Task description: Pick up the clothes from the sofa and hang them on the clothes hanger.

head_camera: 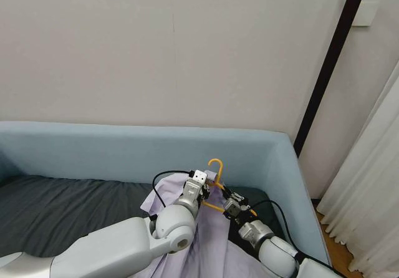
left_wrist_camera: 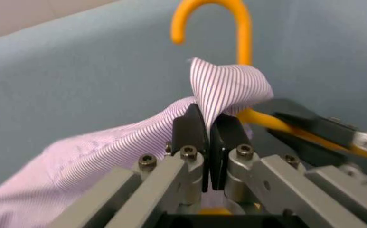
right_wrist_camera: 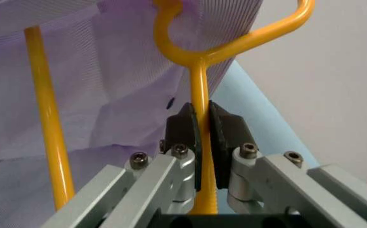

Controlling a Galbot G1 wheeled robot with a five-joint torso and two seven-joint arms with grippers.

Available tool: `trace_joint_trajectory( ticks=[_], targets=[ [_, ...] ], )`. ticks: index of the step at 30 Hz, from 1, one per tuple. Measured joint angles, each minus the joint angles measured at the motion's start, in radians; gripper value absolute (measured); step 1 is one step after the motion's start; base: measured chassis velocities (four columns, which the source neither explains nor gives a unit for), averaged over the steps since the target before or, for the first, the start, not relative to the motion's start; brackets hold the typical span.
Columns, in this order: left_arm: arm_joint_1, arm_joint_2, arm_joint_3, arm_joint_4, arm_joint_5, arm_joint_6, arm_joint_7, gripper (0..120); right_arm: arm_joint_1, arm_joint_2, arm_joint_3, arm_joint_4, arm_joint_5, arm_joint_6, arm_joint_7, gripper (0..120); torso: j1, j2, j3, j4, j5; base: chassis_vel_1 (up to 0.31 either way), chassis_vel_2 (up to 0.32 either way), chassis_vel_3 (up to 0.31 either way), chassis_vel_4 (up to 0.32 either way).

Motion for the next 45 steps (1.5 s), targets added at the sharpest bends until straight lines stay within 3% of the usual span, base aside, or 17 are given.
trace_joint_trajectory(
  ticks=[2, 11, 16, 22, 26, 29, 30, 33, 34, 35, 38, 40, 42, 45],
  targets=[
    [0.023, 0.023, 0.004, -0.05, 0.0, -0.001, 0.006, 0, 0.015, 0.014, 0.01, -0.026, 0.017, 0.002, 0.012, 4, 0.0, 0.0, 0.0, 0.0, 0.0, 0.0, 0.0, 0.0, 0.0],
    [0.07, 0.093, -0.002, -0.106, 0.025, -0.013, 0.024, 1, 0.042, 0.022, 0.051, -0.051, 0.026, 0.042, 0.036, 4, 0.0, 0.0, 0.0, 0.0006, -0.0001, 0.0, 0.0, 0.0, 0.0],
    [0.08, 0.104, -0.031, -0.11, 0.033, -0.02, 0.026, 17, 0.042, 0.028, 0.082, -0.052, -0.062, 0.099, 0.053, 4, 0.0, 0.0, 0.0, 0.0003, -0.0002, 0.0, 0.0, 0.0, 0.0],
    [0.09, 0.119, -0.049, -0.153, 0.014, 0.007, 0.02, 41, 0.04, 0.034, 0.151, -0.092, -0.304, 0.233, 0.054, 4, 0.0, 0.0, 0.0, 0.0, -0.0001, 0.0, 0.0, 0.0, 0.0],
    [0.126, 0.175, -0.081, -0.213, 0.017, 0.068, 0.022, 54, 0.037, 0.041, 0.19, -0.122, -0.412, 0.293, 0.054, 4, 0.0, 0.0, 0.0, 0.0, -0.0002, 0.0, 0.0, 0.0, 0.0],
    [0.201, 0.299, -0.163, -0.3, 0.059, 0.069, 0.06, 68, 0.038, 0.049, 0.207, -0.145, -0.448, 0.317, 0.054, 4, 0.0, 0.0, 0.0, 0.0004, -0.0003, 0.0, 0.0, 0.0, 0.0],
    [0.201, 0.299, -0.163, -0.3, 0.059, 0.069, 0.06, 68, 0.038, 0.049, 0.207, -0.145, -0.448, 0.317, 0.054, 4, 0.0, 0.0, 0.0, 0.0004, -0.0003, 0.0, 0.0, 0.0, 0.0],
    [0.365, 0.445, -0.299, -0.381, 0.161, -0.014, 0.165, 81, 0.039, 0.057, 0.223, -0.162, -0.465, 0.327, 0.059, 4, 0.0, 0.0, 0.0, 0.0005, -0.0007, 0.0, 0.0, 0.0, 0.0],
    [0.47, 0.515, -0.415, -0.388, 0.234, -0.111, 0.265, 88, 0.039, 0.057, 0.233, -0.167, -0.474, 0.338, 0.06, 4, 0.0, 0.0, 0.0, 0.0006, -0.0001, 0.0, 0.0, 0.0, 0.0],
    [0.47, 0.515, -0.415, -0.388, 0.234, -0.111, 0.265, 88, 0.039, 0.057, 0.233, -0.167, -0.474, 0.338, 0.06, 4, 0.0, 0.0, 0.0, 0.0006, -0.0001, 0.0, 0.0, 0.0, 0.0],
    [0.614, 0.607, -0.604, -0.351, 0.305, -0.304, 0.462, 98, 0.036, 0.056, 0.24, -0.166, -0.484, 0.349, 0.061, 4, 0.0, 0.0, 0.0, 0.0007, -0.0003, 0.0, 0.0, 0.0, 0.0],
    [0.621, 0.614, -0.612, -0.343, 0.306, -0.318, 0.476, 98, 0.035, 0.056, 0.241, -0.165, -0.485, 0.35, 0.061, 4, 0.0, 0.0, 0.0, 0.0006, -0.0003, 0.0, 0.0, 0.0, 0.0],
    [0.616, 0.665, -0.643, -0.264, 0.267, -0.429, 0.612, 100, 0.05, 0.063, 0.227, -0.171, -0.502, 0.363, 0.059, 4, 0.0, 0.0, 0.0, -0.0004, -0.0011, 0.0, 0.0, 0.0, 0.0],
    [0.585, 0.692, -0.666, -0.224, 0.232, -0.48, 0.675, 100, 0.088, 0.083, 0.19, -0.196, -0.517, 0.377, 0.059, 4, 0.0, 0.0, 0.0, -0.0006, -0.0002, 0.0, 0.0, 0.0, 0.0]
  ],
)
